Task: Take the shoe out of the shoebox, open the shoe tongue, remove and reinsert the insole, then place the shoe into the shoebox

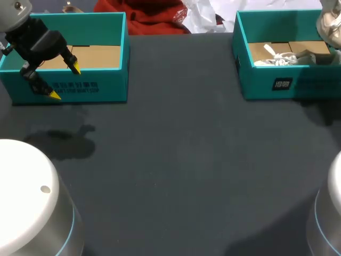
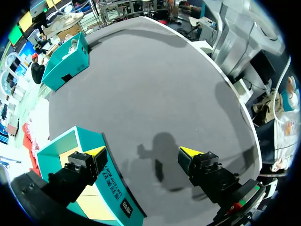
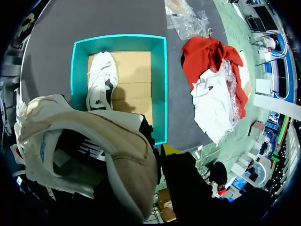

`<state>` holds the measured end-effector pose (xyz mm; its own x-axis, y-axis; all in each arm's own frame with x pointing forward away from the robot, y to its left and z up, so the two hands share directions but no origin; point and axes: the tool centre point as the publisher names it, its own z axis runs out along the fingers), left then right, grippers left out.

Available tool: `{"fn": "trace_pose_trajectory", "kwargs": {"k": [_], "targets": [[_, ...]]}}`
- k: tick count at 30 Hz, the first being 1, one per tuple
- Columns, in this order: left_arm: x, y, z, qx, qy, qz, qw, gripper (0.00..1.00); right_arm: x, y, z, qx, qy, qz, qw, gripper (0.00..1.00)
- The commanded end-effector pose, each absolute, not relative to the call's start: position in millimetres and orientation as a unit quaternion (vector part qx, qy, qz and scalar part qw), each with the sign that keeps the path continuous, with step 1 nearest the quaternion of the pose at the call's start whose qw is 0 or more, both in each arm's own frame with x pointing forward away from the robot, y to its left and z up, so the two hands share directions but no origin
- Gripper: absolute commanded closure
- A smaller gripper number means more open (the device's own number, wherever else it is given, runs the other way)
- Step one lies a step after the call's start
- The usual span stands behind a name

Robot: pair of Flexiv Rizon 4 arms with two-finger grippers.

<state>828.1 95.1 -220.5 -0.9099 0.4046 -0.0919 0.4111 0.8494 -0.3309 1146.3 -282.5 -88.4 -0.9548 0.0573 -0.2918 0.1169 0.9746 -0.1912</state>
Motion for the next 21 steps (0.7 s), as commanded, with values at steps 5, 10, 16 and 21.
{"fn": "trace_pose_trajectory", "kwargs": {"k": [5,10,16,21], "targets": [[827.7,95.2,-220.6,0.212,0.962,-0.173,0.009,0.0,1126.3,-298.9,-95.9,0.213,0.958,-0.066,0.178,1.0],[827.7,95.2,-220.6,0.212,0.962,-0.173,0.009,0.0,1126.3,-298.9,-95.9,0.213,0.958,-0.066,0.178,1.0],[827.7,95.2,-220.6,0.212,0.962,-0.173,0.009,0.0,1129.6,-308.2,-102.0,0.324,0.931,-0.073,0.155,1.0],[827.7,95.2,-220.6,0.212,0.962,-0.173,0.009,0.0,1128.9,-313.6,-104.8,0.43,0.885,-0.095,0.151,1.0]]}}
